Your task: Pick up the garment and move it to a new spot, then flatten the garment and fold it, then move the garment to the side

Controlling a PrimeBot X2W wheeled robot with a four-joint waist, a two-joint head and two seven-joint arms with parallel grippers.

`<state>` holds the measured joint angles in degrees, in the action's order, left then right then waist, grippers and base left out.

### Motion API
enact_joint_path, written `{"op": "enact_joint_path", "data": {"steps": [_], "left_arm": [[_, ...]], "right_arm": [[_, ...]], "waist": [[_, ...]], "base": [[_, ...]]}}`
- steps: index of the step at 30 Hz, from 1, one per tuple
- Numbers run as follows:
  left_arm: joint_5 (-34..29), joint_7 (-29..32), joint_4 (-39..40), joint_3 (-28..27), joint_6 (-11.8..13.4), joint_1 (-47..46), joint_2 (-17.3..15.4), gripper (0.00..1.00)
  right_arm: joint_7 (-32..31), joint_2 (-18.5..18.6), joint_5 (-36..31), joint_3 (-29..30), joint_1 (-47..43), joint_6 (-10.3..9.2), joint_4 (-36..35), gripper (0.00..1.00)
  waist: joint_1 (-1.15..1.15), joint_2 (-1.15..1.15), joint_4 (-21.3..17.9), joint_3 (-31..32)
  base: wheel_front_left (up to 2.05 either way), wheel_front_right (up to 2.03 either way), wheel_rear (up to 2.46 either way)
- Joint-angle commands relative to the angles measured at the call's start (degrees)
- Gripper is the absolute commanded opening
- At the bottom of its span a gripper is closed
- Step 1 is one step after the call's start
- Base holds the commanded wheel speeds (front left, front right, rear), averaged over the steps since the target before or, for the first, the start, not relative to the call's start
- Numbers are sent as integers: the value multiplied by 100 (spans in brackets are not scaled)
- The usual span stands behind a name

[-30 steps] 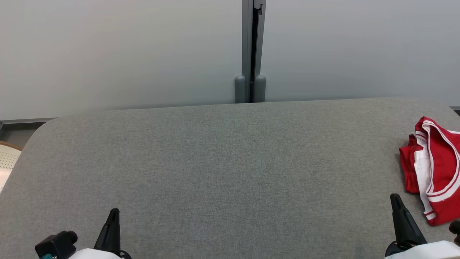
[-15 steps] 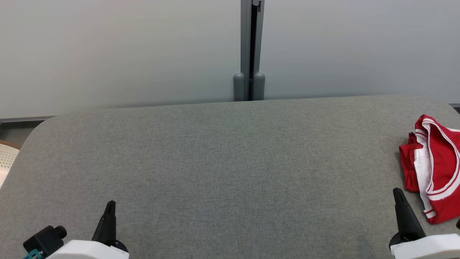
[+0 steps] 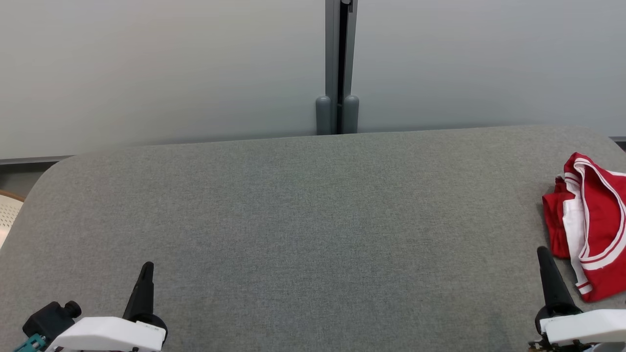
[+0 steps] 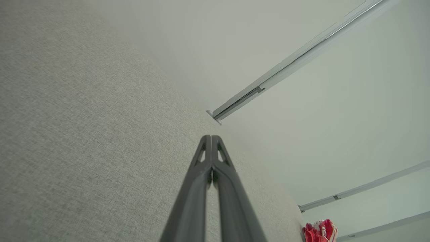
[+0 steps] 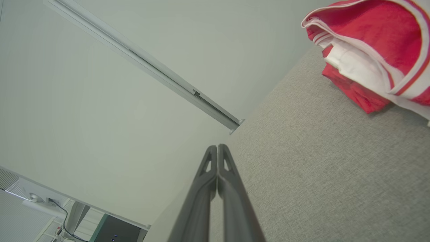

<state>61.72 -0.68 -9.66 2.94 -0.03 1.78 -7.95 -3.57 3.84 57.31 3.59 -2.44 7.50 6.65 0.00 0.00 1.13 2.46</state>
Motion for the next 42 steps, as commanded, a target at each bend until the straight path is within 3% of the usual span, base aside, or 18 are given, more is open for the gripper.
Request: {"op": "enact_joint_path", "data": {"steps": [1, 42], "left_arm": [[149, 17, 28, -69, -66, -181, -9, 0], [2055, 433, -268, -597, -517, -616, 281, 0]], "right_arm": [[-29, 20, 162, 35, 139, 1, -25, 0], [-189, -35, 2317, 193, 633, 0, 465, 0]], "waist": [[0, 0, -2, -5], [0, 0, -65, -151]], "base": [[0, 0, 0], [0, 0, 0]]}}
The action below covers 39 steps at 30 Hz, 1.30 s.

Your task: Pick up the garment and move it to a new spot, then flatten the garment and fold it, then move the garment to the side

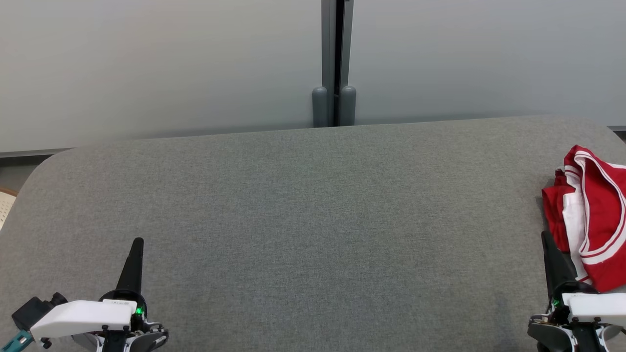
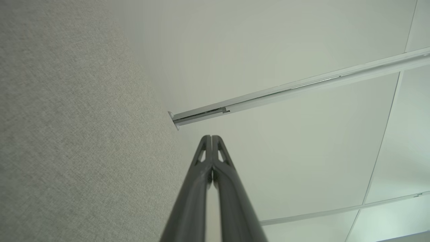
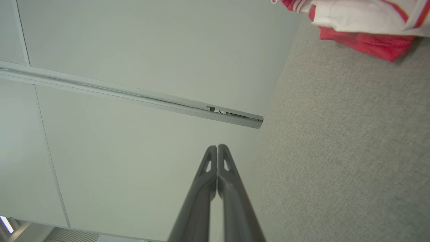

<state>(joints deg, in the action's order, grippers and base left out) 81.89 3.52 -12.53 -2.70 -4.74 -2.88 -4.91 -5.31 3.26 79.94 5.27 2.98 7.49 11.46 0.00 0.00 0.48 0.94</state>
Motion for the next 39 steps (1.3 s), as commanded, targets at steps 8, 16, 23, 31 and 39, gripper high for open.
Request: {"op": "enact_joint_path", "data": {"steps": [8, 16, 23, 31, 39], "left_arm": [[345, 89, -34, -122, -118, -201, 30, 0], [640, 150, -78, -205, -194, -287, 80, 0], [879, 207, -119, -277, -244, -326, 112, 0], [1132, 261, -165, -349, -312, -387, 155, 0], [1100, 270, -160, -351, -300, -369, 158, 0]], "right_arm": [[-50, 12, 404, 51, 171, 1, 64, 0], [-69, 0, 734, 74, 230, 1, 149, 0], [-94, -8, 1002, 92, 305, 0, 204, 0], [-125, -18, 1303, 111, 364, 0, 273, 0], [-127, -19, 1269, 113, 359, 0, 270, 0]], "waist": [[0, 0, -12, -28], [0, 0, -25, -57], [0, 0, -36, -83], [0, 0, -48, -112], [0, 0, -48, -112]], "base": [[0, 0, 0], [0, 0, 0], [0, 0, 0], [0, 0, 0], [0, 0, 0]]}}
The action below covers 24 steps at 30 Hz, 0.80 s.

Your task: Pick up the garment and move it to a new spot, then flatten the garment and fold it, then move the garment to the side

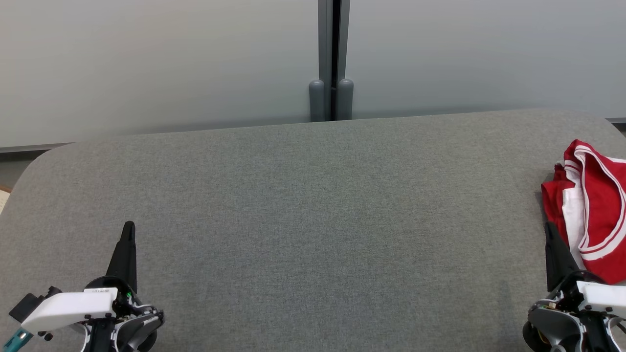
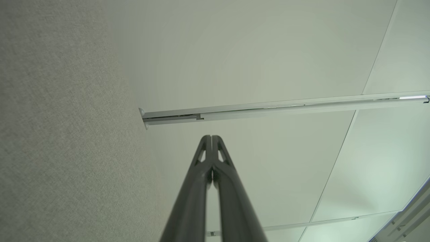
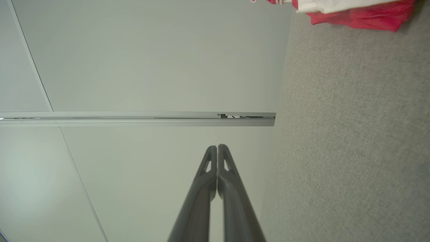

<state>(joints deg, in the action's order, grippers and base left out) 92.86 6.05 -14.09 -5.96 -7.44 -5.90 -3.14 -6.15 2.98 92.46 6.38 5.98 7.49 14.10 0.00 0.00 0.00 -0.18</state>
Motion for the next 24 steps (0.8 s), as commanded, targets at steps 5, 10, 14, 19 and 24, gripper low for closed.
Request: {"op": "enact_joint_path", "data": {"steps": [5, 10, 14, 19, 24], "left_arm": [[-4, 22, -4, -29, -29, -66, -15, 0], [-10, 24, -4, -32, -29, -61, -12, 0], [-12, 27, -4, -35, -29, -61, -9, 0], [-17, 25, -4, -39, -30, -61, -6, 0], [-22, 29, -4, -41, -30, -62, -3, 0]], "right_arm": [[-46, 7, 15, 3, 59, 0, 7, 0], [-47, 5, 12, 6, 59, 0, 7, 0], [-36, 5, 10, 6, 59, 0, 7, 0], [-37, 3, 8, 9, 59, 0, 7, 0], [-37, 2, 6, 10, 59, 0, 7, 0]], "waist": [[0, 0, 0, 0], [0, 0, 0, 0], [0, 0, 0, 0], [0, 0, 0, 0], [0, 0, 0, 0]], "base": [[0, 0, 0], [0, 0, 0], [0, 0, 0], [0, 0, 0], [0, 0, 0]]}}
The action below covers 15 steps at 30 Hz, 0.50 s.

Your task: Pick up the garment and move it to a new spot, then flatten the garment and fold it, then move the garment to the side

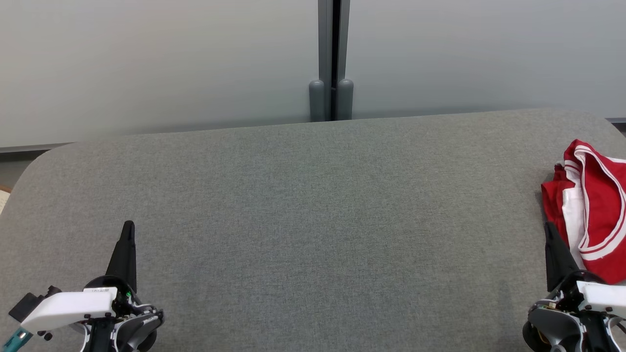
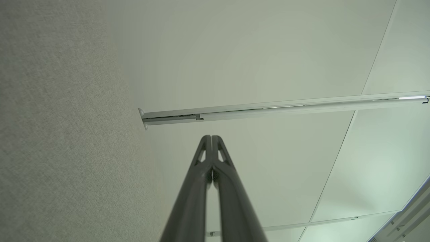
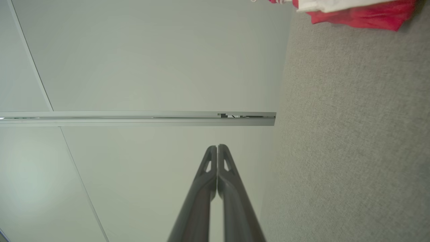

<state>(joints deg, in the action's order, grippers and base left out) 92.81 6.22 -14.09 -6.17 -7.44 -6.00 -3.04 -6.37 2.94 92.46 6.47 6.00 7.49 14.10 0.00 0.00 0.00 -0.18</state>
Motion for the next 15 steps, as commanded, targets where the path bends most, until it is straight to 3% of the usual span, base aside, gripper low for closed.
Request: {"op": "enact_joint_path", "data": {"steps": [1, 15], "left_arm": [[-17, 8, -4, -22, -30, -53, -13, 0], [-28, 18, -4, -30, -30, -54, -7, 0]], "right_arm": [[-15, 6, 6, 0, 57, 0, 7, 0], [-17, 4, 1, 4, 58, 0, 7, 0]], "waist": [[0, 0, 0, 0], [0, 0, 0, 0]], "base": [[0, 0, 0], [0, 0, 0]]}}
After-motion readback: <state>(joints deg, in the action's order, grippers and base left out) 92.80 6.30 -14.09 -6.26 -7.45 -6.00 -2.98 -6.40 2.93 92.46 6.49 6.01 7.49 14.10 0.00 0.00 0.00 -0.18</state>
